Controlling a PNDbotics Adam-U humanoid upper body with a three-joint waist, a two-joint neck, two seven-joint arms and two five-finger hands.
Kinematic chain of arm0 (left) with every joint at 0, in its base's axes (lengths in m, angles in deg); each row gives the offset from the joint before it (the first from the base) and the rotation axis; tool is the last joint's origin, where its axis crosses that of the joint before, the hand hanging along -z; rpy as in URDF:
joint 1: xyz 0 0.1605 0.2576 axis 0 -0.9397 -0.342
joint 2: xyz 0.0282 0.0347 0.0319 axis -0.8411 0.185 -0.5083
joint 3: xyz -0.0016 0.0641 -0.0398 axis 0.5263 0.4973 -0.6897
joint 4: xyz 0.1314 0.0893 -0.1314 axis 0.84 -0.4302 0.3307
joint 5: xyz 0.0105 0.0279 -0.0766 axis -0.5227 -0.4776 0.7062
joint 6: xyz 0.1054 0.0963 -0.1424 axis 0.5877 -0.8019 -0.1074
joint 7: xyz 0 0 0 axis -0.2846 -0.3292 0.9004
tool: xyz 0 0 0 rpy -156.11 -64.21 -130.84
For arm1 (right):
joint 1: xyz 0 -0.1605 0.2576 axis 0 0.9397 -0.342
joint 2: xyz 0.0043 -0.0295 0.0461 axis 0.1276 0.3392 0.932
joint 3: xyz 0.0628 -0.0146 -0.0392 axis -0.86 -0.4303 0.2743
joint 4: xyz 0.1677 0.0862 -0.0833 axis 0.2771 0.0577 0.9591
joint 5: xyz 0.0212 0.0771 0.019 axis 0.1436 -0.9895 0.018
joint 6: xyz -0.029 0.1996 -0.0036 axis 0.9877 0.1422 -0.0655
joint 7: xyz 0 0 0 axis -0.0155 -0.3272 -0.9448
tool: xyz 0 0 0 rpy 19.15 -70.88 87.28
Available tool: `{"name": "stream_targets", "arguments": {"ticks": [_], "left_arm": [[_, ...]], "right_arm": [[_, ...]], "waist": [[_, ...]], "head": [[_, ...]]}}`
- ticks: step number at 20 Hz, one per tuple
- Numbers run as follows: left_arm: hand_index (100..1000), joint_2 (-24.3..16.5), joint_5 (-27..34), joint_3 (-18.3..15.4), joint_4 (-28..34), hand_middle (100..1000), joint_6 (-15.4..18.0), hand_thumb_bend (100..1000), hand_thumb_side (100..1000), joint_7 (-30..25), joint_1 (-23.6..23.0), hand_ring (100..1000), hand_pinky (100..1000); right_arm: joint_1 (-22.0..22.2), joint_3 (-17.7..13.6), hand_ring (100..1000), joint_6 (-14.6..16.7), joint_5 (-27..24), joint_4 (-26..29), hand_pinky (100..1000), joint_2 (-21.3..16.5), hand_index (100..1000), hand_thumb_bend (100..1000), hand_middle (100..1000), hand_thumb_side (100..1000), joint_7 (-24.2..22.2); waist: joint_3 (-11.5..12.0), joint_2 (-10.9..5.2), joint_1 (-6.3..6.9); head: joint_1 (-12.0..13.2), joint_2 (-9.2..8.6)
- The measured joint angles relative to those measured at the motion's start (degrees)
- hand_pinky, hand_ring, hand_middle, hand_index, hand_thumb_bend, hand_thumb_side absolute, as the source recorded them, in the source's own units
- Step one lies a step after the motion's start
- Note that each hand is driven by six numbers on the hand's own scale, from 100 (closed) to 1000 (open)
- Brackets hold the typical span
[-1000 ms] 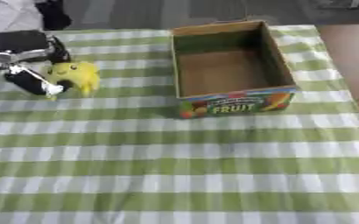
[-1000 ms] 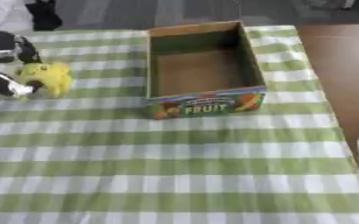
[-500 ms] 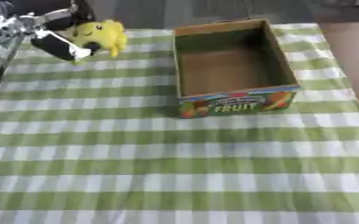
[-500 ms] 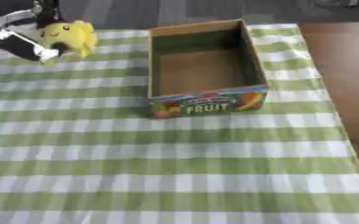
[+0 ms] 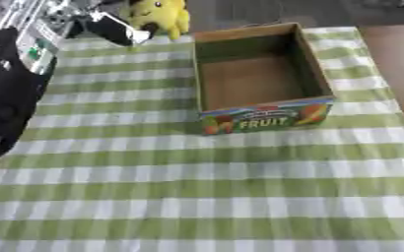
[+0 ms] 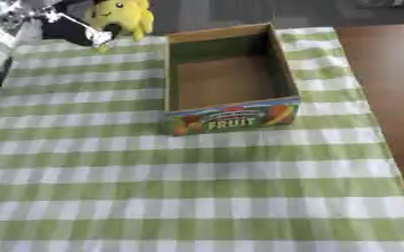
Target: Pick up objects on the table and place them in the box.
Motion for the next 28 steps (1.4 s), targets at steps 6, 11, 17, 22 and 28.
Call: {"name": "stream_targets", "arguments": {"ticks": [6,11,17,22,28], "left_arm": [[488,4.68,-2.70,-0.28,-3.04,421,-2.64,100,329,5.54,2.46,524,595],[481,7.60,-6.14,-0.71,-5.73,409,-5.66,100,306,13.78,3.87,527,593],[489,11.85,-15.32,-0.97,-9.24,401,-8.93,100,298,26.14,4.92,536,595],[512,14.90,-22.62,-0.95,-12.50,425,-9.46,100,309,33.65,4.84,555,604],[649,16.49,-27.44,-0.95,-15.10,506,-8.34,100,345,36.45,4.63,615,632]], "right_arm": [[-1.00,0.24,850,0.33,-0.43,0.00,789,0.03,857,100,588,785,-0.34],[-2.08,0.58,850,0.55,-0.73,0.00,789,0.05,857,100,588,780,-0.57],[-3.62,0.90,851,1.00,-1.34,0.00,789,0.73,857,100,589,776,-1.03],[-4.58,1.19,851,1.28,-1.67,0.00,790,1.29,857,100,589,773,-1.30],[-4.95,1.24,852,1.49,-1.95,0.00,791,1.57,856,100,588,768,-1.52]], "waist": [[-1.81,0.71,0.32],[-3.64,1.81,1.05],[-5.69,2.84,1.15],[-6.76,3.42,1.19],[-7.32,3.70,1.42]], "head": [[1.15,-0.52],[2.30,-0.65],[4.42,-1.57],[5.57,-2.31],[6.06,-2.57]]}}
